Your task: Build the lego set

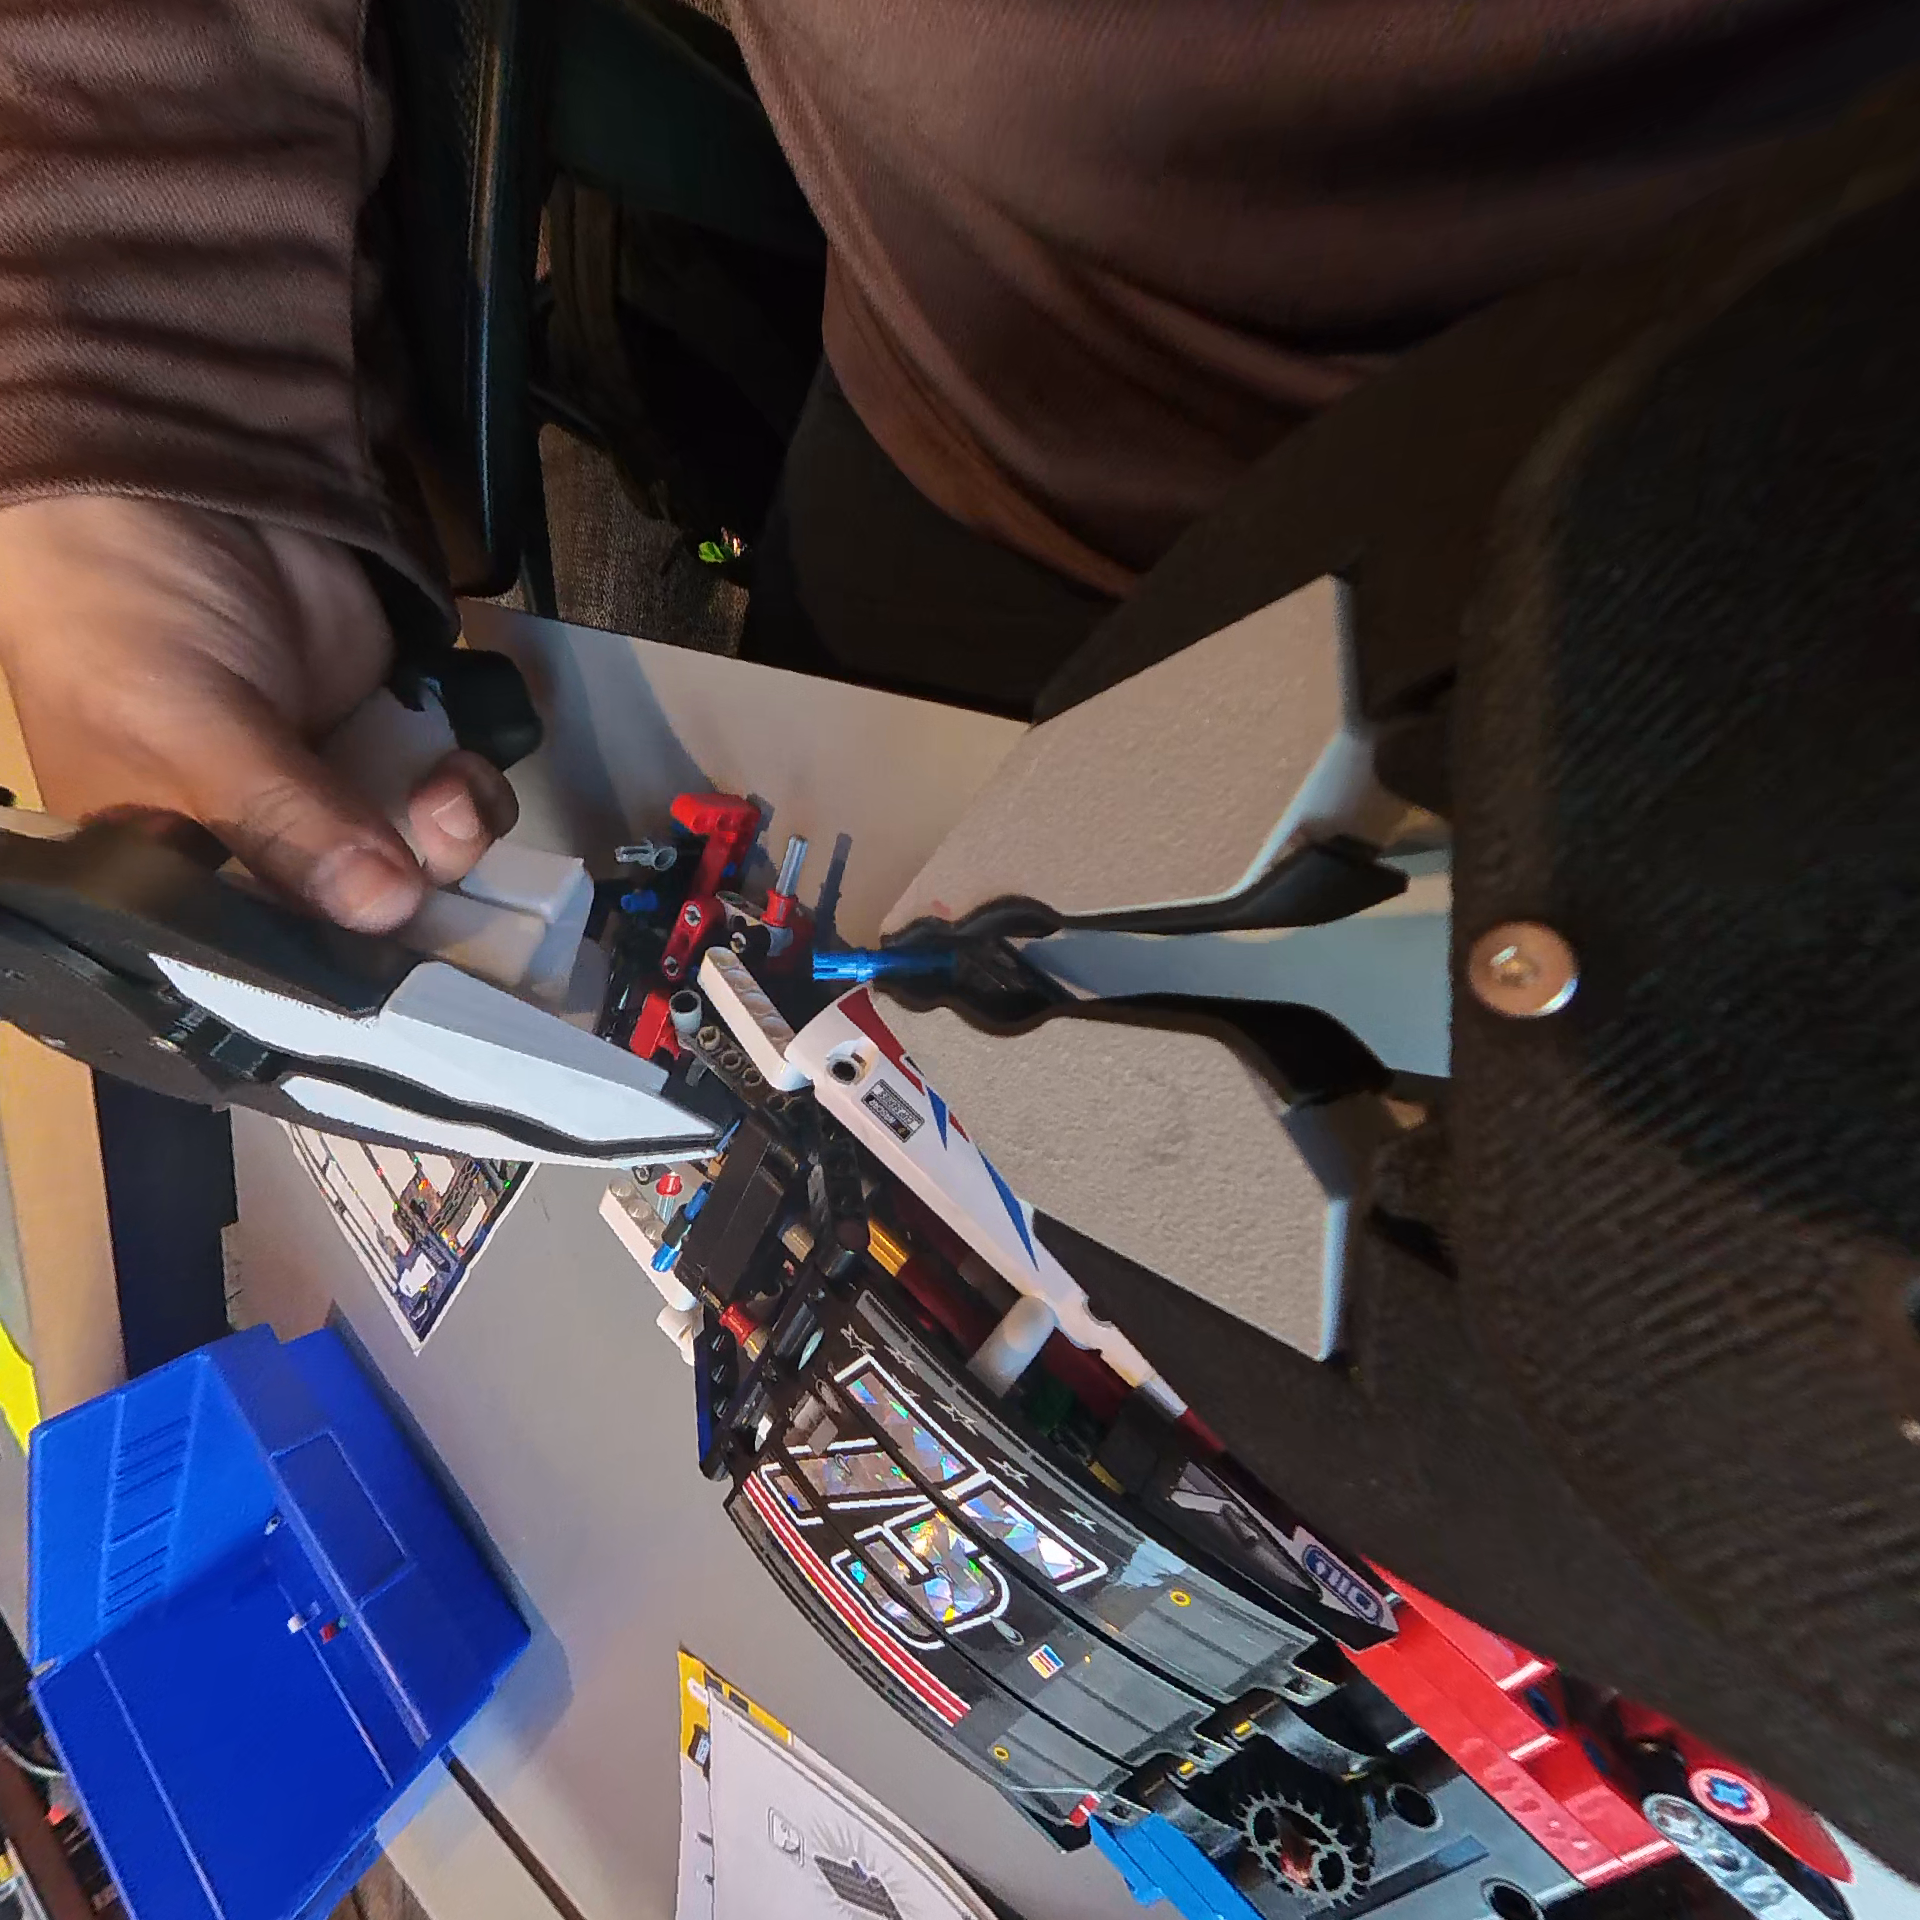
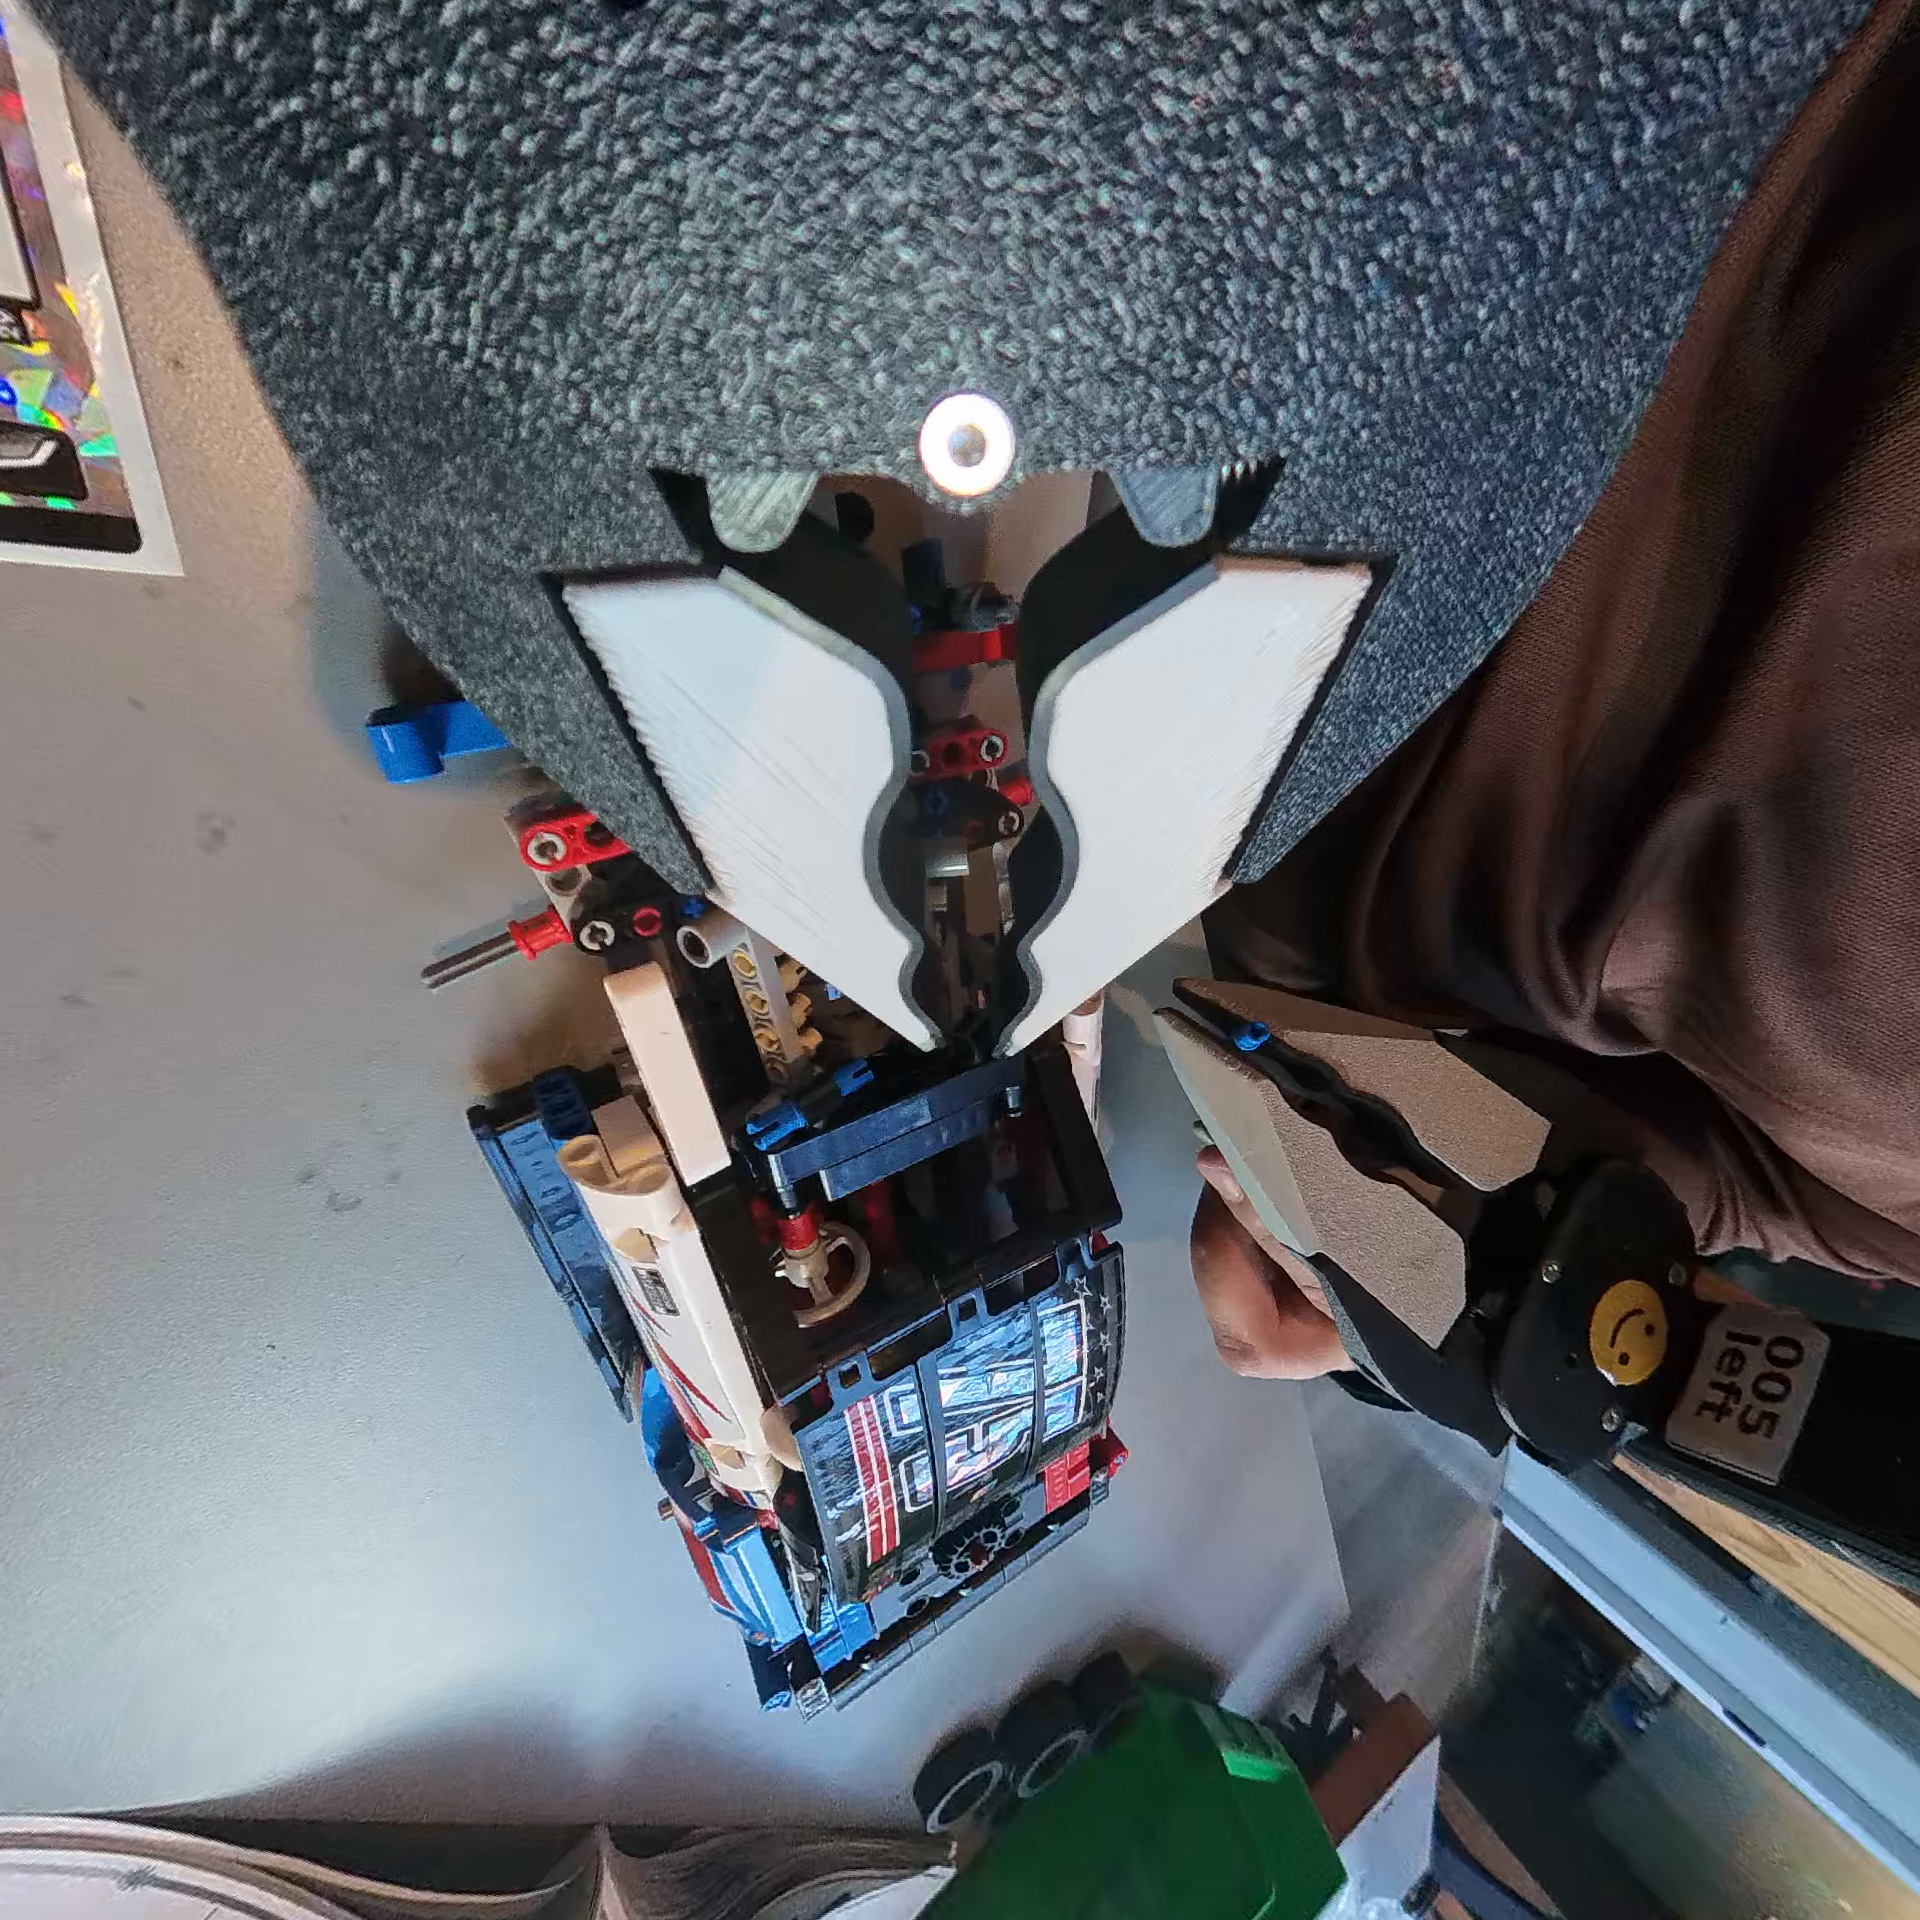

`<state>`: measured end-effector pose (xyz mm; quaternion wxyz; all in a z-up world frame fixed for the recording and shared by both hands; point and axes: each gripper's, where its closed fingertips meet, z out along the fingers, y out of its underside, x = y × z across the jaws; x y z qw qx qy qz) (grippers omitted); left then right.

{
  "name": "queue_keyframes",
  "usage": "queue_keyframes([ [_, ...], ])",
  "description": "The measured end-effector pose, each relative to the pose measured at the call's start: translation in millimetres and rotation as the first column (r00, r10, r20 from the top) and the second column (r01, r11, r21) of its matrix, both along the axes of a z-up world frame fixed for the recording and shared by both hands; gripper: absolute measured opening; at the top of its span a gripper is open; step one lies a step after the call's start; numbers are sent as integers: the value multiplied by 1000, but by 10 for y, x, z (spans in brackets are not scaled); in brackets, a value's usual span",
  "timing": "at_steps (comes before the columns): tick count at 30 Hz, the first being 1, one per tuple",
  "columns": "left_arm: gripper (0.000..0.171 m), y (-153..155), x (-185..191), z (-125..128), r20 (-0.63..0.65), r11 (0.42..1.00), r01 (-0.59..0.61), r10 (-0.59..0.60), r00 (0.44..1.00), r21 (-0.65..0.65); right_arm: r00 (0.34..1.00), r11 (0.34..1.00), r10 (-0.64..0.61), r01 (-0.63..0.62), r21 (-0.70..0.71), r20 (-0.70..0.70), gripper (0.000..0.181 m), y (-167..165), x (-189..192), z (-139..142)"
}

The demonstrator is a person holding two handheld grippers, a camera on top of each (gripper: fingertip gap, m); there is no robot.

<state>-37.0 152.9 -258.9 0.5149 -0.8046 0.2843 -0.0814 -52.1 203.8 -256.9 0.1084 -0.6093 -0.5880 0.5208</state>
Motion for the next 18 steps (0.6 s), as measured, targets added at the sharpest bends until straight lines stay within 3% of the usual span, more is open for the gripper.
queue_keyframes([
  [5,2,-1,0,2,0,1000,1,-1,1000,3,1000,999,0,1,35,-24,7,-2,-16,3],
  [8,2,-1,-4,6,3,1000,-1,1,1000,4,998,981,25,-13,194,-60,7,8,-27,4],
  [13,1,3,-28,34,37,1000,-8,8,999,5,982,812,125,-21,584,-139,5,35,-44,7],
  [18,2,8,-64,71,75,1000,-23,22,997,13,965,711,174,16,703,-197,7,52,-45,10],
])
